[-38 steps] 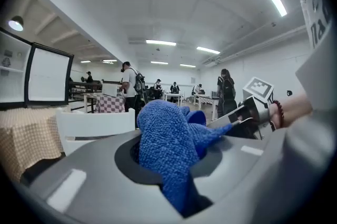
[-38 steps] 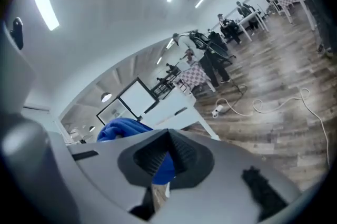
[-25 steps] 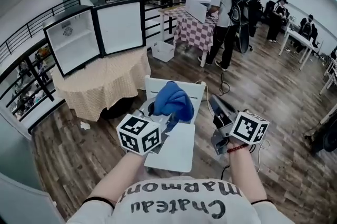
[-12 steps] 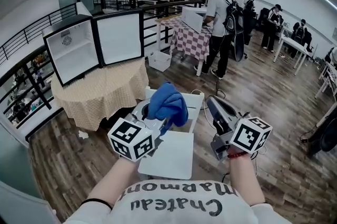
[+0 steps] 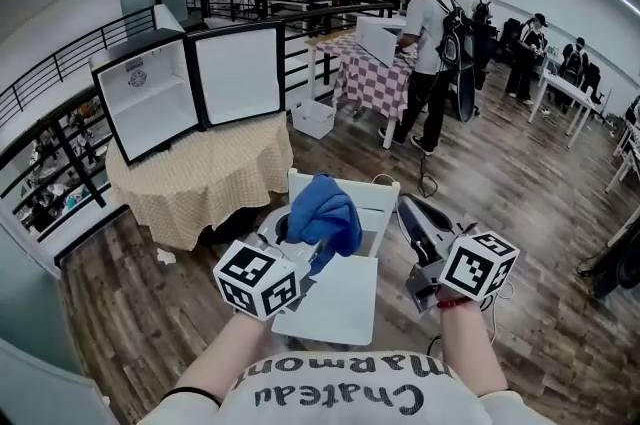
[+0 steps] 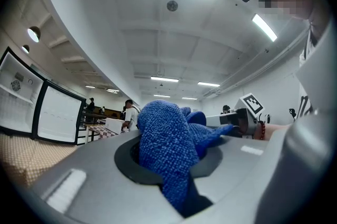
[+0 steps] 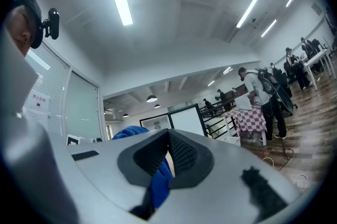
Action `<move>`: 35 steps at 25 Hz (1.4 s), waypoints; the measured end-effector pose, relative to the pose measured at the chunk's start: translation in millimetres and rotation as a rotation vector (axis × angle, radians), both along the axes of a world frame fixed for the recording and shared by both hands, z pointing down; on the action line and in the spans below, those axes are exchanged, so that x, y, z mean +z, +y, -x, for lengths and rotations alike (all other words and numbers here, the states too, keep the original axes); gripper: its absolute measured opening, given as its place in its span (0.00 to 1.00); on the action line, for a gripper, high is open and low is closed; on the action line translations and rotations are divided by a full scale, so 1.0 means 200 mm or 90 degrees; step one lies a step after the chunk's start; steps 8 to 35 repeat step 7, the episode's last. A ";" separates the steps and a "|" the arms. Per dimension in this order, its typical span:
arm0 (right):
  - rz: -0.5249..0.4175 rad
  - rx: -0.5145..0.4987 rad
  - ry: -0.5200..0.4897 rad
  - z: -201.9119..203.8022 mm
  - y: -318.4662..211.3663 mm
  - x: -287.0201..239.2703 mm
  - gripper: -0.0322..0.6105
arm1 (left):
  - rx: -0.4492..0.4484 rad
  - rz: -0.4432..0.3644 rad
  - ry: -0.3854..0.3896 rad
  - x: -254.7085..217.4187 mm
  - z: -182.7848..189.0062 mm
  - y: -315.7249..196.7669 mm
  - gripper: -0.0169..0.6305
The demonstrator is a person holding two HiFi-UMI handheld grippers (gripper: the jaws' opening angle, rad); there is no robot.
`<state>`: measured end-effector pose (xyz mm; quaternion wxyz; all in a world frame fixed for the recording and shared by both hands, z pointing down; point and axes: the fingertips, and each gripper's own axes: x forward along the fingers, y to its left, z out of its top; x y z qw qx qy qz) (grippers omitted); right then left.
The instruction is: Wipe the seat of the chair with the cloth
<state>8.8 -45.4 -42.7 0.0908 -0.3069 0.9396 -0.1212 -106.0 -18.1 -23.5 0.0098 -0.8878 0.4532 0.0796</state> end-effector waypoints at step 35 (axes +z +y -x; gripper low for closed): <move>0.005 -0.004 0.008 0.05 -0.04 0.04 0.07 | -0.007 0.007 0.020 0.02 0.06 -0.02 0.15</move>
